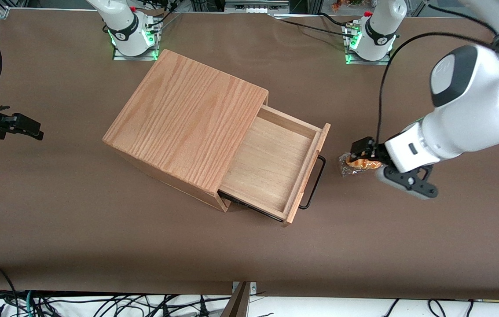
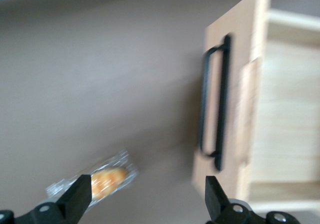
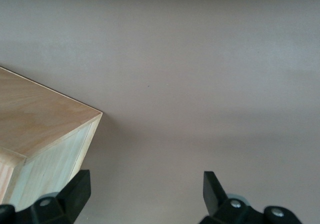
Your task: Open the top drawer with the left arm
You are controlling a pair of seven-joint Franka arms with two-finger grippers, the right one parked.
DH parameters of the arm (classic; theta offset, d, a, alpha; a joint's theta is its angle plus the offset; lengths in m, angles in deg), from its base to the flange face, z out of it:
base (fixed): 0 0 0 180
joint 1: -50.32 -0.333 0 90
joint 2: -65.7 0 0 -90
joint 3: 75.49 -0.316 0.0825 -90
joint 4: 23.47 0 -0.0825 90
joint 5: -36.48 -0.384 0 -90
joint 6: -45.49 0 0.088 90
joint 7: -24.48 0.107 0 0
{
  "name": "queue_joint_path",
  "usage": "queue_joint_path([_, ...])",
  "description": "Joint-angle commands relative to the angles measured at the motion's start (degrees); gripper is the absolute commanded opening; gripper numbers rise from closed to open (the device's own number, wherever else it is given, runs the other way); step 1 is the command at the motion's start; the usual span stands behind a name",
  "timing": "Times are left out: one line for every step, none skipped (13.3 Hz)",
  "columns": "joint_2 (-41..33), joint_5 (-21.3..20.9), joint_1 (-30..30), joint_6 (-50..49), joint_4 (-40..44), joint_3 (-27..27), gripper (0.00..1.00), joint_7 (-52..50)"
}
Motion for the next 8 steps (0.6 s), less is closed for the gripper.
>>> queue_joint_path([-3.57,-6.0,-1.55,-4.93,-0.84,0.32,1.0,0.22])
queue_joint_path([-4.8,-6.27,-2.16,-6.86,-0.92,0.23,1.0,0.05])
queue_joint_path([-6.2,-6.36,-2.6,-9.49,-1.45,0.32,1.0,-0.3])
queue_joint_path([-6.74,-6.36,-2.95,-11.25,-1.19,0.23,1.0,-0.22])
queue_joint_path([-6.92,-6.19,-4.87,-13.1,-1.01,0.23,1.0,0.57])
queue_joint_path([-8.4,-6.45,-5.5,-13.29,-1.62,0.23,1.0,-0.21])
queue_joint_path([-9.63,-6.63,-6.03,-13.21,-2.15,0.49,1.0,-0.91])
queue_joint_path([-11.21,-6.02,-6.38,-12.16,-5.37,0.32,1.0,-1.88])
